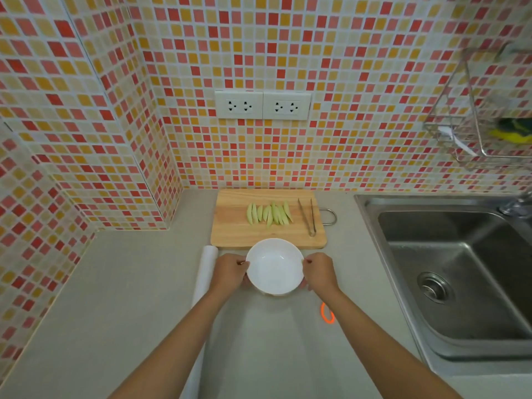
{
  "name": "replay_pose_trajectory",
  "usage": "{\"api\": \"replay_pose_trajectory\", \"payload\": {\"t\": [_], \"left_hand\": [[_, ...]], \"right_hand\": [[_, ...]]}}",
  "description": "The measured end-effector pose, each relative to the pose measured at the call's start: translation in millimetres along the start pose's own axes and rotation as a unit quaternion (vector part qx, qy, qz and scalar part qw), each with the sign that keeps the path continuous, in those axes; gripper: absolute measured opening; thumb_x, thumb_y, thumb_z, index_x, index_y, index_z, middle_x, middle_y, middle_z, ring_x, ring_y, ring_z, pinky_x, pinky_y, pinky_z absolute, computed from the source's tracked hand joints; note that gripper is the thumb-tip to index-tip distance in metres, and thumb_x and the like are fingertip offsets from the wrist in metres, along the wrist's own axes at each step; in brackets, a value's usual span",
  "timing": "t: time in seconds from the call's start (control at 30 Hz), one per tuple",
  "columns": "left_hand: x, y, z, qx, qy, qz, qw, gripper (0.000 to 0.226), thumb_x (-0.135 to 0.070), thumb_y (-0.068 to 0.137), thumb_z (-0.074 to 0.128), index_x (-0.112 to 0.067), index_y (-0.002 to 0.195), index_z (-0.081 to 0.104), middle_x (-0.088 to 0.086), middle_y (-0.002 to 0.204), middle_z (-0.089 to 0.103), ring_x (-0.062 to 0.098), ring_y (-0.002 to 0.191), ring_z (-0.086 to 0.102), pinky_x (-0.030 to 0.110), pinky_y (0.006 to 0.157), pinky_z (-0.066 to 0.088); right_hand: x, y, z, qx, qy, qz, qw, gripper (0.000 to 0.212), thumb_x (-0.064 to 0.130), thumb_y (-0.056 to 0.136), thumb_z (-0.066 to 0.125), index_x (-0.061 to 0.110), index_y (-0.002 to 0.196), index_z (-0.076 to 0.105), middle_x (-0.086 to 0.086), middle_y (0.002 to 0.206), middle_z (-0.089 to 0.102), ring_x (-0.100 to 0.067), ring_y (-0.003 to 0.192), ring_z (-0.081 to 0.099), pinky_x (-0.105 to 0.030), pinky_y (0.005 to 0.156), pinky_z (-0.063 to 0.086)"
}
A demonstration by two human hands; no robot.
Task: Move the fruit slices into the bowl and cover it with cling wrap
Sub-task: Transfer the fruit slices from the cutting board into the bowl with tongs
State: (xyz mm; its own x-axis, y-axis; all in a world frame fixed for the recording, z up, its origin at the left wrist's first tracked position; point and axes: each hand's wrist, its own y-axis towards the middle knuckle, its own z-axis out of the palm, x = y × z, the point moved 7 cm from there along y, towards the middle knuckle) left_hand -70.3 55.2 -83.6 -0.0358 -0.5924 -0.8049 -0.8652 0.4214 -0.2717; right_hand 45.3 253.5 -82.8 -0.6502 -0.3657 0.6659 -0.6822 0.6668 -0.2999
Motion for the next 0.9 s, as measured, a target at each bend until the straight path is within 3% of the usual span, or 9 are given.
{"api": "replay_pose_trajectory", "payload": {"t": [0.17, 0.3, 0.43, 0.57, 0.67, 0.77, 0.9], "left_hand": [[-1.6, 0.0, -3.4, -0.01, -0.025, 0.0, 1.0, 0.024, -0.004, 0.09, 0.054, -0.003, 0.088, 0.078, 0.017, 0.071, 0.074, 0.03, 0.069, 0.071, 0.038, 0.074, 0.057], [-3.4, 0.9, -6.0, -0.016, -0.021, 0.008, 1.0, 0.025, -0.005, 0.092, 0.054, -0.007, 0.091, 0.078, -0.001, 0.056, 0.067, 0.003, 0.051, 0.062, 0.022, 0.06, 0.05], [-5.7, 1.9, -8.2, -0.028, -0.022, 0.012, 0.999, 0.023, -0.007, 0.093, 0.055, -0.012, 0.089, 0.078, -0.012, 0.046, 0.061, -0.005, 0.044, 0.057, 0.008, 0.051, 0.043], [-6.9, 5.0, -7.8, -0.025, -0.015, 0.011, 1.0, 0.023, -0.008, 0.092, 0.055, -0.018, 0.082, 0.074, 0.009, 0.066, 0.072, 0.001, 0.05, 0.06, 0.024, 0.061, 0.052], [-3.1, 6.9, -8.3, -0.027, -0.021, 0.012, 0.999, 0.023, -0.011, 0.091, 0.058, -0.015, 0.078, 0.075, 0.006, 0.062, 0.07, 0.0, 0.051, 0.061, 0.025, 0.061, 0.05], [1.7, 7.4, -8.4, -0.031, -0.031, 0.006, 0.999, 0.02, -0.014, 0.091, 0.06, -0.009, 0.079, 0.075, 0.012, 0.062, 0.068, 0.004, 0.052, 0.06, 0.037, 0.07, 0.055], [-0.7, 5.1, -8.6, -0.033, -0.049, -0.003, 0.998, 0.025, -0.016, 0.092, 0.062, -0.035, 0.081, 0.074, 0.007, 0.064, 0.071, 0.013, 0.058, 0.067, 0.029, 0.071, 0.056]], "right_hand": [[0.1, 4.0, 3.2, 0.007, 0.04, -0.007, 0.999, 0.032, 0.001, 0.085, 0.04, 0.006, 0.054, 0.047, -0.021, 0.055, 0.062, -0.009, 0.029, 0.053, -0.029, 0.04, 0.045], [-2.4, 8.4, 5.2, 0.01, 0.061, -0.01, 0.998, 0.028, 0.001, 0.084, 0.04, 0.006, 0.057, 0.046, -0.026, 0.057, 0.062, -0.009, 0.029, 0.054, -0.032, 0.042, 0.044], [-0.7, 11.8, 3.9, 0.013, 0.081, -0.012, 0.997, 0.027, 0.002, 0.083, 0.041, 0.005, 0.057, 0.049, -0.033, 0.061, 0.063, -0.011, 0.031, 0.055, -0.034, 0.042, 0.045], [-1.9, 14.3, 3.8, 0.028, 0.072, -0.008, 0.997, 0.028, 0.008, 0.086, 0.046, 0.007, 0.06, 0.055, -0.03, 0.066, 0.066, -0.021, 0.041, 0.061, -0.043, 0.044, 0.052], [9.1, 21.9, -17.5, -0.019, 0.013, -0.016, 1.0, 0.026, 0.036, 0.091, 0.054, 0.019, 0.096, 0.072, -0.012, 0.081, 0.074, -0.027, 0.069, 0.07, -0.034, 0.064, 0.054], [29.4, 57.6, -45.0, -0.096, -0.079, -0.019, 0.992, 0.041, 0.043, 0.092, 0.052, 0.01, 0.114, 0.064, -0.01, 0.099, 0.071, -0.029, 0.095, 0.066, -0.031, 0.074, 0.048], [42.9, 116.5, -37.1, -0.06, -0.158, 0.014, 0.986, 0.041, 0.039, 0.093, 0.051, 0.005, 0.116, 0.057, -0.012, 0.118, 0.06, -0.03, 0.105, 0.061, -0.035, 0.081, 0.05]]}}
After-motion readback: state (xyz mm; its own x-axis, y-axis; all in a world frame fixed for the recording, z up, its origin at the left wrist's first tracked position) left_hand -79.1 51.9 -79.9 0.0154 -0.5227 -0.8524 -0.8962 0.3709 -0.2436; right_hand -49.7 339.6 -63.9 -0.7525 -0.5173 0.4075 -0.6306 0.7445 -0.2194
